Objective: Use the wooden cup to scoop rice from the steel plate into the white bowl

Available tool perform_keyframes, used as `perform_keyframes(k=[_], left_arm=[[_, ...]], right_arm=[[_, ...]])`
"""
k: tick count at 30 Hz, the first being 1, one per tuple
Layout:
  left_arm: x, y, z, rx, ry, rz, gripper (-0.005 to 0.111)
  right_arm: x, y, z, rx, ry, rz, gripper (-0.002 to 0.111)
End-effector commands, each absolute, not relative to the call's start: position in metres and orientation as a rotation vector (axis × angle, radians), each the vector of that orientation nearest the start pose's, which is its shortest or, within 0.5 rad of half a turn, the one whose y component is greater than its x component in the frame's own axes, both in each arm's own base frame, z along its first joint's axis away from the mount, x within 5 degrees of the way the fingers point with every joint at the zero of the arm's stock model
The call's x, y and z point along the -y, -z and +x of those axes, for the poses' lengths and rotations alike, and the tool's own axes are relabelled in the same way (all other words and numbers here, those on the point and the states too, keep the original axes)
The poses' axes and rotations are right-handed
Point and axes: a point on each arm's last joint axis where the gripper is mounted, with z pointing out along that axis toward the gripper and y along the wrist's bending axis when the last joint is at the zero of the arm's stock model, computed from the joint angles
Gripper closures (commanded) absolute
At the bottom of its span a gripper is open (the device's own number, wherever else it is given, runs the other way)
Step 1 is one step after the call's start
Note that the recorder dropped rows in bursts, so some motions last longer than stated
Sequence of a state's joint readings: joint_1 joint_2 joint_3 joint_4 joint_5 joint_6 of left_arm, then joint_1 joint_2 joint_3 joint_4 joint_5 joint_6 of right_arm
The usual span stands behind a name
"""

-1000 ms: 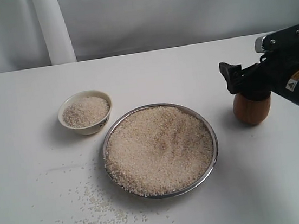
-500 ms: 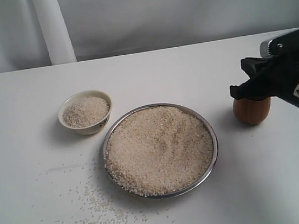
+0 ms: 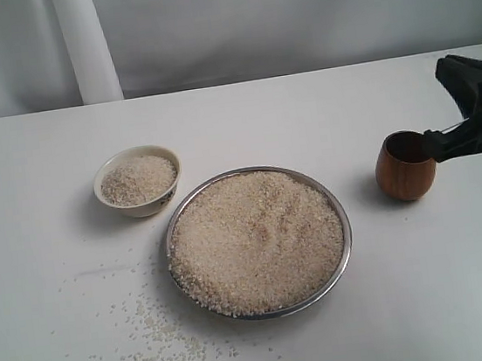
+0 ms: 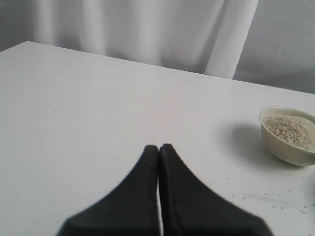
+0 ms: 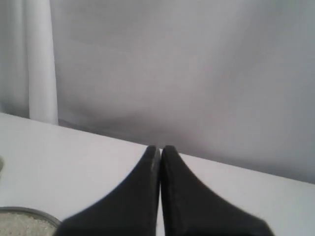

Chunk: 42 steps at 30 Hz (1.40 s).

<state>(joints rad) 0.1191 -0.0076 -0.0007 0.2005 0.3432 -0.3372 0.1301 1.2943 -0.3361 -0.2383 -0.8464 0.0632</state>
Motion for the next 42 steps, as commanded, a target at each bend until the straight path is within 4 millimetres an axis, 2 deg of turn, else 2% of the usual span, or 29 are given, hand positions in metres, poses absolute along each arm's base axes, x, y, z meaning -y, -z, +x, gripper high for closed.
perform_keyframes(k=[1, 11, 15, 19, 24, 31, 34, 42], left_arm=[[-0.012, -0.183, 0.053, -1.791, -0.033, -0.290, 0.107], [-0.012, -0.183, 0.053, -1.791, -0.033, -0.290, 0.107], [-0.012, -0.183, 0.053, -1.791, -0.033, -0.290, 0.107], [-0.012, -0.183, 0.053, -1.791, -0.033, -0.290, 0.107], [-0.012, -0.183, 0.053, -1.791, -0.033, -0.290, 0.107], [-0.012, -0.183, 0.053, -1.791, -0.033, -0.290, 0.107], [-0.012, -0.183, 0.053, -1.791, -0.033, -0.290, 0.107], [-0.012, -0.183, 0.053, -1.791, -0.033, -0.290, 0.107]], right_arm=[[-0.045, -0.241, 0.212, -1.492, -0.170, -0.316, 0.108], [-0.044, -0.244, 0.210, -1.484, -0.166, -0.316, 0.108], [-0.044, -0.250, 0.199, -1.537, -0.151, -0.313, 0.108], [-0.036, -0.256, 0.181, -1.647, -0.103, -0.284, 0.108], [-0.024, -0.264, 0.145, -1.759, -0.043, -0.245, 0.108], [-0.014, -0.276, 0.102, -1.717, -0.008, -0.215, 0.108], [-0.012, -0.269, 0.089, -1.675, -0.008, -0.209, 0.108], [-0.009, -0.229, 0.065, -1.579, -0.018, -0.204, 0.108]])
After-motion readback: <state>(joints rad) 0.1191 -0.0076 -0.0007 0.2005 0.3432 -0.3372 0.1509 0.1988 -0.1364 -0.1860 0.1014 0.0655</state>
